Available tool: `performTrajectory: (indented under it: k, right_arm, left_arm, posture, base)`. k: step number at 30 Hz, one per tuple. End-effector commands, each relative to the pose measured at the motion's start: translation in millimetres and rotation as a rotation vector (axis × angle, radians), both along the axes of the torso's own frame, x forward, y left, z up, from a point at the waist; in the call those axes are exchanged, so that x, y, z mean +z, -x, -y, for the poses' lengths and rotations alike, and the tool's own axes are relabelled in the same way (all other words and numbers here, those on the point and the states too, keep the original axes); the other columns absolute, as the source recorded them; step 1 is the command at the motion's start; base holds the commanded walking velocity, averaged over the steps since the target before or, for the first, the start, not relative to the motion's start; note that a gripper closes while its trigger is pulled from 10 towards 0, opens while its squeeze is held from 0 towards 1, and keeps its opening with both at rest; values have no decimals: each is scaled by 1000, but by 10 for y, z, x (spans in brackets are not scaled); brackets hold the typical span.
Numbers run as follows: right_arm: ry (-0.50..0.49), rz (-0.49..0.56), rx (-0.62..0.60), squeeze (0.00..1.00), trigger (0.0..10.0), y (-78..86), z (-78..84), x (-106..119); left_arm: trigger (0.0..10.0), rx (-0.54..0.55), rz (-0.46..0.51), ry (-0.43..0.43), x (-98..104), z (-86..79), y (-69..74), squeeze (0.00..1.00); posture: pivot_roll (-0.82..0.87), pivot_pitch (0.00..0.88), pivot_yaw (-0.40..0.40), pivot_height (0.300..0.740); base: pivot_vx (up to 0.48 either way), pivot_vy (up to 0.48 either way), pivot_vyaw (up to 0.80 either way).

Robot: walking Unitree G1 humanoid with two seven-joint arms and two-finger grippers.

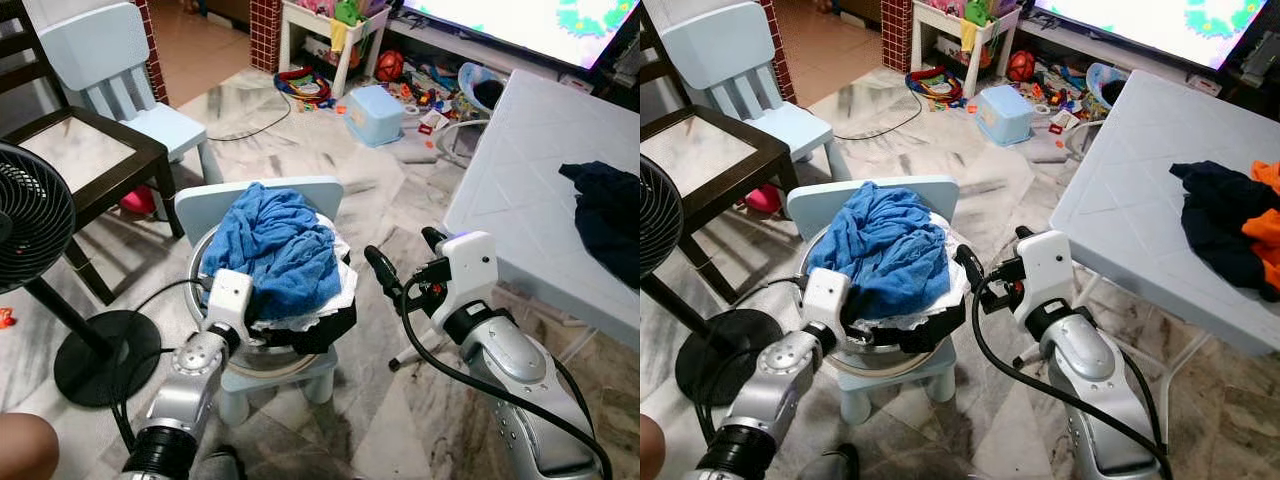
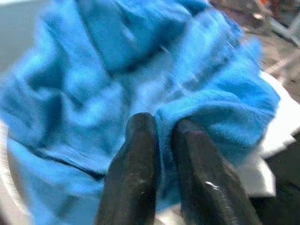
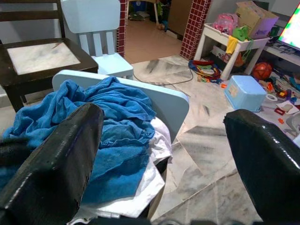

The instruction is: Hang hanger

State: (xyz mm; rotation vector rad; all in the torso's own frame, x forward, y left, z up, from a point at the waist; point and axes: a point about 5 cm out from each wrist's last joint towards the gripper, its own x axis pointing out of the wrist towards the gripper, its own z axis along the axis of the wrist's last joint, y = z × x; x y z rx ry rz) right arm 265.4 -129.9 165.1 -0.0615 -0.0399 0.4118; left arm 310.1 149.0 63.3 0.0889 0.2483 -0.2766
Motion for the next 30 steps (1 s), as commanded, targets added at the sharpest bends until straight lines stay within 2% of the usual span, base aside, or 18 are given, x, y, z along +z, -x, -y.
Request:
performTrajectory:
  k: [1, 6, 7, 8, 10, 11, 13, 14, 16, 17, 18, 21, 22, 23, 24, 26, 30]
  right_arm:
    - [3, -10, -7, 0, 10000, -10, 15, -19]
    - [7, -6, -7, 0, 10000, -21, 31, -9]
    - [8, -5, -10, 0, 10000, -23, 39, -7]
    - [8, -5, -10, 0, 10000, -23, 39, -7]
    - [9, -3, -12, 0, 10000, -23, 43, -7]
    - [9, -3, -12, 0, 10000, -23, 43, -7]
    - [7, -3, -10, 0, 10000, -17, 30, -9]
    - [7, -3, -10, 0, 10000, -17, 30, -9]
    - [4, -5, -8, 0, 10000, -20, 21, -19]
    - [1, -7, -6, 0, 10000, -29, 13, -26]
    - [1, -7, -6, 0, 10000, -29, 13, -26]
    - [-11, -6, 5, 0, 10000, -64, -42, -33]
    - [-11, -6, 5, 0, 10000, -64, -42, -33]
    - [-16, -2, 11, 0, 10000, -78, -68, -27]
    - [-20, 2, 15, 0, 10000, -95, -93, -22]
    - [-23, 5, 11, 0, 10000, -103, -88, -18]
    - [-27, 7, -1, 0, 10000, -106, -80, -23]
  left_arm:
    - [0, -1, 7, -3, 9, 7, -12, 0]
    - [0, -63, 69, -34, 142, 48, 11, 0]
    - [0, -90, 68, -43, 157, 68, 76, 0]
    - [0, -90, 68, -43, 157, 68, 76, 0]
    - [0, -117, 57, -54, 142, 85, 221, 0]
    - [0, -117, 57, -54, 142, 85, 221, 0]
    - [0, -134, 59, -74, 122, 78, 389, 0]
    - [0, -134, 59, -74, 122, 78, 389, 0]
    - [0, -119, 84, -70, 159, 51, 511, 0]
    - [0, -88, 127, -71, 230, 14, 503, 0]
    - [0, -88, 127, -71, 230, 14, 503, 0]
    - [0, 13, 286, -82, 538, -126, 350, 0]
    - [0, 13, 286, -82, 538, -126, 350, 0]
    - [0, 46, 360, -94, 706, -182, 245, 0]
    - [0, 83, 465, -117, 978, -237, 91, 0]
    - [0, 100, 548, -111, 1204, -231, -22, 0]
    - [0, 74, 687, -75, 1682, -85, -243, 0]
  posture:
    - [-32, 146, -140, 740]
    - [-35, 143, -139, 740]
    - [-34, 142, -138, 740]
    - [-34, 142, -138, 740]
    - [-29, 141, -138, 740]
    - [-29, 141, -138, 740]
    - [-27, 141, -138, 740]
    - [-27, 141, -138, 740]
    - [1, 142, -143, 740]
    - [13, 140, -145, 740]
    - [13, 140, -145, 740]
    - [28, 132, -146, 740]
    - [28, 132, -146, 740]
    - [31, 128, -145, 740]
    - [32, 126, -142, 740]
    - [31, 124, -139, 740]
    - [30, 115, -131, 740]
  base:
    - [0, 0, 0]
    - [0, 0, 0]
    - [0, 0, 0]
    - [0, 0, 0]
    - [0, 0, 0]
    - [0, 0, 0]
    - [0, 0, 0]
    - [0, 0, 0]
    - [0, 0, 0]
    - [0, 0, 0]
    - [0, 0, 0]
    - [0, 0, 0]
    - [0, 0, 0]
    - [0, 0, 0]
    - [0, 0, 0]
    - [0, 0, 0]
    - [0, 0, 0]
